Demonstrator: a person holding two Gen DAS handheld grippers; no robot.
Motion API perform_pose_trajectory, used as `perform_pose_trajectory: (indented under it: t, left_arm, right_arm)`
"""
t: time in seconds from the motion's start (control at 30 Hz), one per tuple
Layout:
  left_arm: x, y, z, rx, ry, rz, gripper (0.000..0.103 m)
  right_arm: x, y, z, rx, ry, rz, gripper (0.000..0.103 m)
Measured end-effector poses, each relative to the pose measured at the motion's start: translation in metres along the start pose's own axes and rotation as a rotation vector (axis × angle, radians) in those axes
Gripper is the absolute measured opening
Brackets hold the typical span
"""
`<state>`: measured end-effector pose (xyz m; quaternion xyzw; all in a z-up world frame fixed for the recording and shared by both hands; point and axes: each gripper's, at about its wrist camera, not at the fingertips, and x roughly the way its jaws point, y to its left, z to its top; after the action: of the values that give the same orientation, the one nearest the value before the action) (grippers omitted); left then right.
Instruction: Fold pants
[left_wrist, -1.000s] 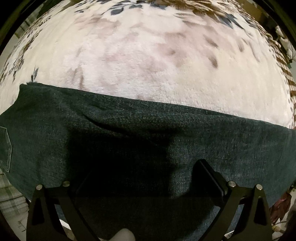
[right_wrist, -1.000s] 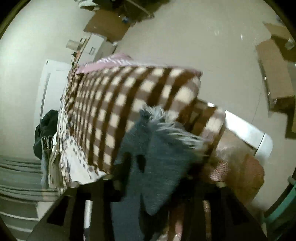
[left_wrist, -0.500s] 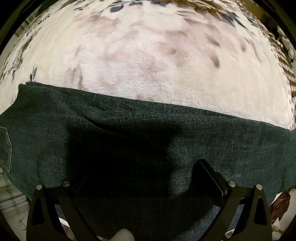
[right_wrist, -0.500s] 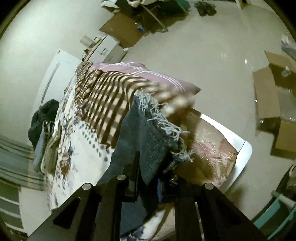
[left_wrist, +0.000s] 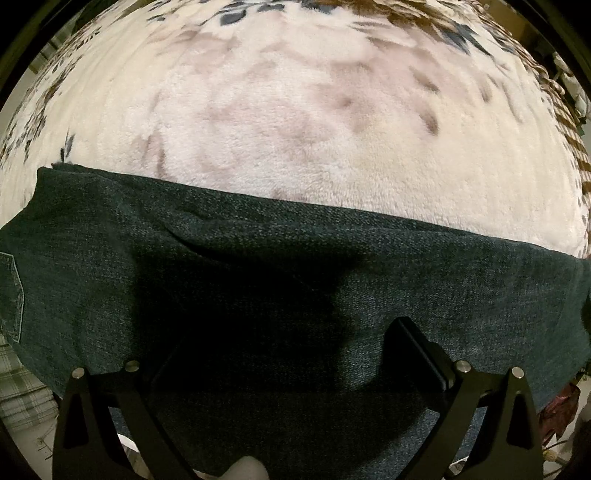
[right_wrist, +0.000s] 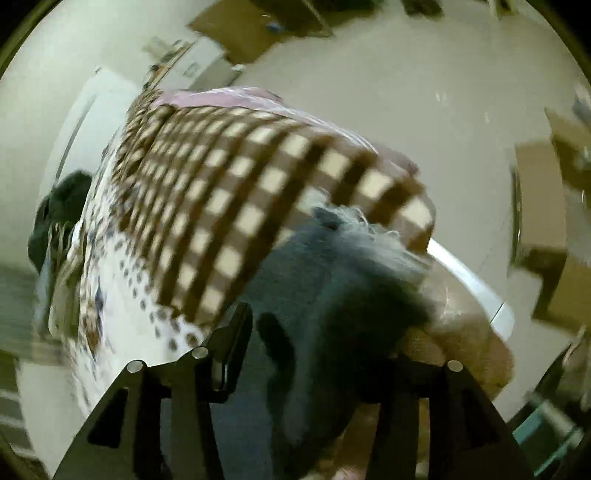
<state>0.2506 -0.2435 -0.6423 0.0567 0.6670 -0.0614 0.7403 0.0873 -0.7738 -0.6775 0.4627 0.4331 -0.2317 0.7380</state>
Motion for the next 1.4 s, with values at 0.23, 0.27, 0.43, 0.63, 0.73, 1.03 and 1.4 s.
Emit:
perform_pose_trajectory:
  t: [0.23,0.27,0.43,0.63,0.73,1.03,1.4]
  left_arm:
    - [0.001,-0.001,-0.006,0.002,-0.036,0.002,0.103]
    - [0.000,0.000,-0.007,0.002,-0.044,-0.002,0.103]
    - [-0.007,0.003,-0.012,0.006,-0.062,-0.019,0.103]
    - [-0.057,0.034,-0.017,-0.066,-0.150,-0.096,0.103]
    - [-0.081,0.065,-0.022,-0.109,-0.176,-0.115,0.103]
    - [-0.119,0.197,-0.046,-0.228,-0.217,-0.093,0.103]
    - [-0.093,0.314,-0.078,-0.355,-0.189,-0.018,0.103]
  right_arm:
    - [-0.004,-0.020,-0.003,0.169,-0.063,0.097,0.006]
    - [-0.010,-0.019,-0.006,0.172,-0.078,0.107,0.006]
    - [-0.057,0.016,-0.022,0.058,-0.150,0.137,0.006]
    - [-0.106,0.106,-0.053,-0.159,-0.144,0.208,0.006]
    - [-0.113,0.157,-0.083,-0.260,-0.118,0.229,0.006]
    - [-0.030,0.291,-0.247,-0.469,0.071,0.242,0.006]
    - [0.102,0.345,-0.420,-0.685,0.298,0.051,0.033]
